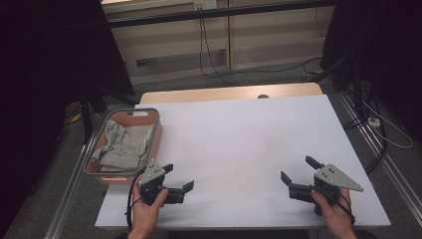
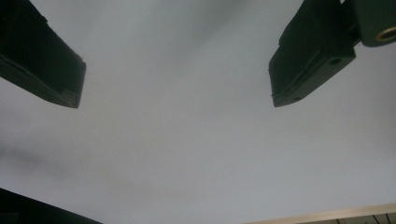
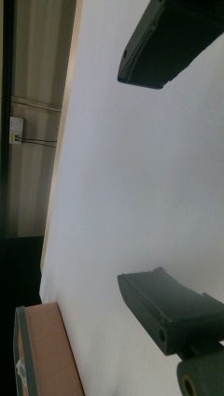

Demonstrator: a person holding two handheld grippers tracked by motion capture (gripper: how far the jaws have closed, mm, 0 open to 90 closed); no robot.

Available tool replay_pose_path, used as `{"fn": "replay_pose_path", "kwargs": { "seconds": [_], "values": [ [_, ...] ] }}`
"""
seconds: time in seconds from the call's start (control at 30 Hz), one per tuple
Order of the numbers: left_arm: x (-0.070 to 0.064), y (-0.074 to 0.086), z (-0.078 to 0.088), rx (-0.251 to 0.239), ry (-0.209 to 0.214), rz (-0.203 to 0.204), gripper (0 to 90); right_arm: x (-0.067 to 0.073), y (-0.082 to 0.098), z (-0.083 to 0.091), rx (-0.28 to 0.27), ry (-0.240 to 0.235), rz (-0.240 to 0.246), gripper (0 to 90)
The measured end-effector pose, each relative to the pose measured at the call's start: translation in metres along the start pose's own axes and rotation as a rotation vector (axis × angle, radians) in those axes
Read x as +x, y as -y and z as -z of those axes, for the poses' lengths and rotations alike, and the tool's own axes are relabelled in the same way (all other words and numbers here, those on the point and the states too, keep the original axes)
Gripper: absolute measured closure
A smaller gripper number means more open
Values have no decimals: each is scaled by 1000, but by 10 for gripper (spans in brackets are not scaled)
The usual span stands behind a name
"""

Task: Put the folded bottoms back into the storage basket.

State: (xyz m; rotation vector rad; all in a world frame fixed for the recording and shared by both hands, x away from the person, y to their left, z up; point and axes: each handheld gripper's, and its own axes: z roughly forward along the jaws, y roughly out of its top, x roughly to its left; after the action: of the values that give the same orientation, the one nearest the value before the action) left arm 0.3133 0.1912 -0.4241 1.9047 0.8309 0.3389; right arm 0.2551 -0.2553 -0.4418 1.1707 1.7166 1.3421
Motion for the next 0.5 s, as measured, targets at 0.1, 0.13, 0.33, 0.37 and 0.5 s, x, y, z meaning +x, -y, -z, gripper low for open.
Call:
{"fn": "replay_pose_path", "kwargs": {
  "seconds": [0.1,0.13,0.33,0.37,0.5],
  "values": [
    [-2,4,1,-4,-26,-22,41,0,0,0,0,1,0,42],
    [-3,7,1,-12,-38,-29,41,0,0,0,1,0,1,42],
    [6,11,1,-35,-48,16,42,1,0,0,4,-9,9,42],
    [8,12,0,-35,-48,32,42,1,0,0,5,-8,11,42],
    [11,11,-2,-57,-39,30,40,1,0,0,3,-7,16,41]
  ]
}}
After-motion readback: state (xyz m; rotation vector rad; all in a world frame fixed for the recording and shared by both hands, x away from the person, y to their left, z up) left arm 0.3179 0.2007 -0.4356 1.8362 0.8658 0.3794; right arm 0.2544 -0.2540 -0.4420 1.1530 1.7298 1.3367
